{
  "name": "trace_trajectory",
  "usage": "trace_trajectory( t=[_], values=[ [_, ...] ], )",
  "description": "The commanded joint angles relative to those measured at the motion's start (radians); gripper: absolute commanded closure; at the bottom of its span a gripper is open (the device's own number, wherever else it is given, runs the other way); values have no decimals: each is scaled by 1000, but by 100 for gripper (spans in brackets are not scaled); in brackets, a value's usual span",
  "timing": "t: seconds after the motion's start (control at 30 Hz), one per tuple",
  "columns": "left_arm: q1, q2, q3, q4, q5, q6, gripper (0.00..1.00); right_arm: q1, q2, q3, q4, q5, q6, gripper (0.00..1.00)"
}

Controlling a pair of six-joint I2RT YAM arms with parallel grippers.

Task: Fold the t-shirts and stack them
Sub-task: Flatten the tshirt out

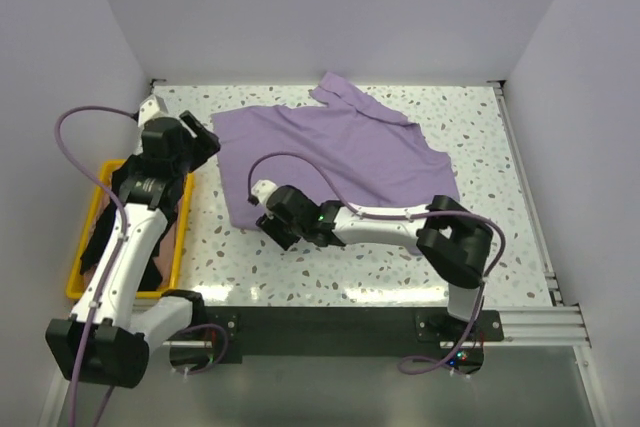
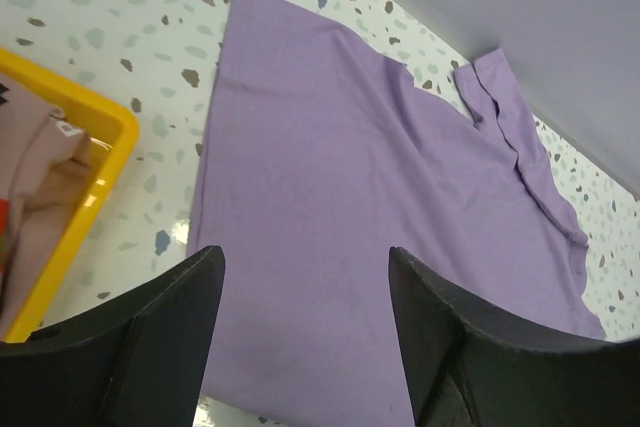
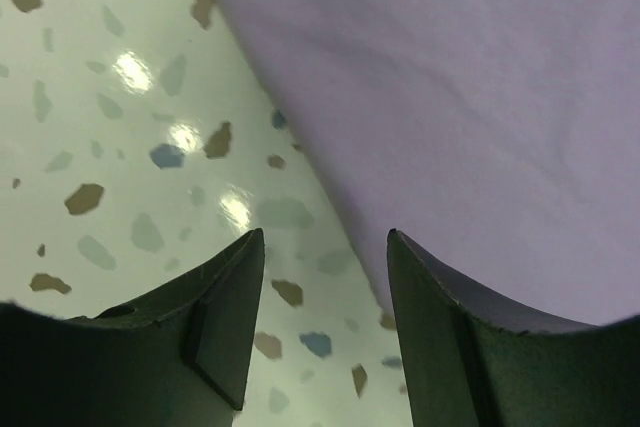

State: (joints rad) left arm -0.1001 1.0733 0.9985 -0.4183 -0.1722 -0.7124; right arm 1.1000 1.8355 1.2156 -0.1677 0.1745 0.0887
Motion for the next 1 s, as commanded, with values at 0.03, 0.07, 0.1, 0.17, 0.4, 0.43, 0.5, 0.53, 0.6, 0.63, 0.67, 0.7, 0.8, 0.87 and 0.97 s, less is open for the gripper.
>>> trace_trajectory(
  t=[0.03, 0.07, 0.1, 0.17, 0.4, 0.43, 0.5, 0.53, 0.6, 0.63, 0.67, 0.7, 0.8, 0.87, 0.97],
  values=[
    [13, -98, 20, -128, -90, 57, 28, 38, 89, 126, 82, 28, -130, 43],
    [13, -108, 25, -132, -93, 62, 27, 43, 122, 140, 80, 25, -136, 43],
    [13, -127, 31, -137, -95, 65, 27, 46, 139, 151, 80, 19, -141, 43],
    [13, -139, 45, -143, -96, 74, 27, 49, 169, 189, 82, 23, -155, 43],
    [13, -161, 65, -151, -95, 109, 26, 47, 286, 274, 68, 69, -178, 64],
    [13, -162, 61, -149, -93, 113, 26, 49, 292, 289, 65, 69, -182, 66],
    [13, -162, 60, -152, -87, 122, 27, 47, 307, 306, 47, 72, -185, 75],
    [13, -164, 57, -154, -81, 123, 27, 47, 318, 314, 42, 77, -187, 80],
    [13, -170, 49, -151, -66, 136, 27, 37, 315, 331, 25, 71, -188, 92],
    [13, -170, 40, -142, -47, 140, 28, 31, 302, 340, 22, 56, -176, 95],
    [13, -173, 35, -137, -36, 152, 28, 18, 294, 344, 19, 31, -164, 97],
    [13, -170, 32, -135, -29, 157, 29, -12, 286, 352, 2, -36, -150, 99],
    [13, -156, 12, -120, 26, 178, 30, -92, 278, 409, -50, -171, -96, 100],
    [13, -142, -3, -102, 82, 189, 32, -136, 294, 469, -79, -259, -46, 100],
    [13, -105, -18, -83, 151, 208, 33, -225, 314, 527, -102, -387, 23, 100]
  ],
)
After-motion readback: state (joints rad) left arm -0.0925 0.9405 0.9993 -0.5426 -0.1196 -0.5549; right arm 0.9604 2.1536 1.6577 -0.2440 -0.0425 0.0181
